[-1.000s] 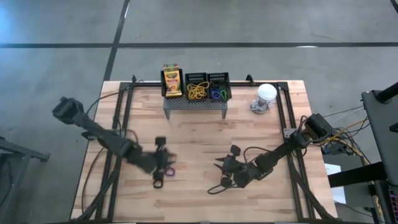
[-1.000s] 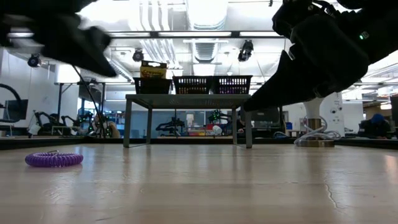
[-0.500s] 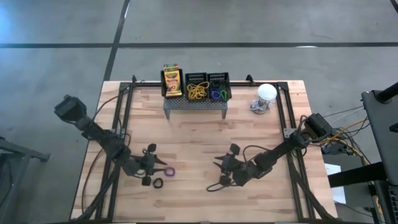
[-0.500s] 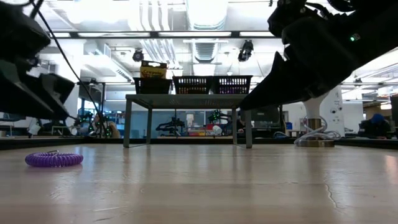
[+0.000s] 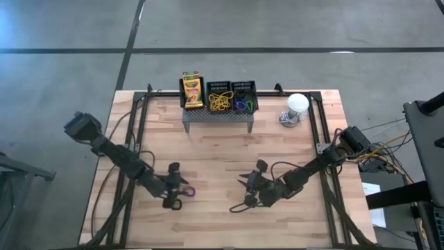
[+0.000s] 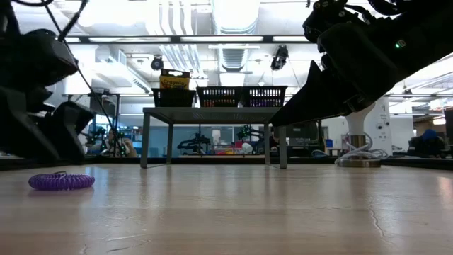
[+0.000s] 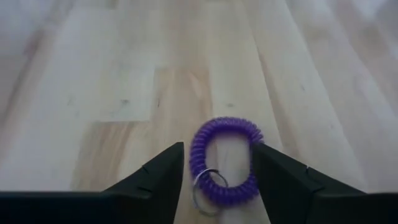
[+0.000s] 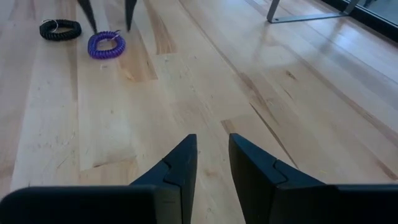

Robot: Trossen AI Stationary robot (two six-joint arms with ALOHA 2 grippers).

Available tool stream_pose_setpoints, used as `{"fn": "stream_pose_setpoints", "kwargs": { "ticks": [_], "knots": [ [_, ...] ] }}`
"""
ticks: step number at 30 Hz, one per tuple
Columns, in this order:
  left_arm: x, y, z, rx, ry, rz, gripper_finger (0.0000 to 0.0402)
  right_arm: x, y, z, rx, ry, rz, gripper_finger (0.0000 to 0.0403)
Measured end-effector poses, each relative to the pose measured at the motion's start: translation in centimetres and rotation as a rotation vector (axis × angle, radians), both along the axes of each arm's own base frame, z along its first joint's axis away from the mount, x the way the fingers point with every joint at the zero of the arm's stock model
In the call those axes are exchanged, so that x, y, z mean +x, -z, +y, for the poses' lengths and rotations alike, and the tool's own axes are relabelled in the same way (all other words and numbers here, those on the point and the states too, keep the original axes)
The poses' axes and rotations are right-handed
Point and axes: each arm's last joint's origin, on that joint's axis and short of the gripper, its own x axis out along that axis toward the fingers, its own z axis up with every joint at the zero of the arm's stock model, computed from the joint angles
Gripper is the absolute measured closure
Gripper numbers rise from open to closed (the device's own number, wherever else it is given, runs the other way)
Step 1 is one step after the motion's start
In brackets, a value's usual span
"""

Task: Pick & Place Office Desk Supplies
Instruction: Put the violet spring keychain in the right black bin on the shelf

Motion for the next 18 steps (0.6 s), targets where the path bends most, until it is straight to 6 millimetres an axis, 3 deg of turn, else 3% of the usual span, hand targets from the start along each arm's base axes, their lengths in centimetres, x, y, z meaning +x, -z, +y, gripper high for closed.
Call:
{"fn": "stream_pose_setpoints", "kwargs": {
  "ticks": [9, 18],
  "knots": [
    [2.9, 0.9, -0.9, 0.093, -0.035, 0.128, 0.0270, 0.0, 0.0, 0.0, 0.000, 0.000, 0.000, 0.0312],
    [4.1, -0.1, -1.6, 0.174, 0.123, 0.105, 0.0387, 0.0, 0.0, 0.0, 0.000, -0.001, 0.001, 0.0323]
  ]
}}
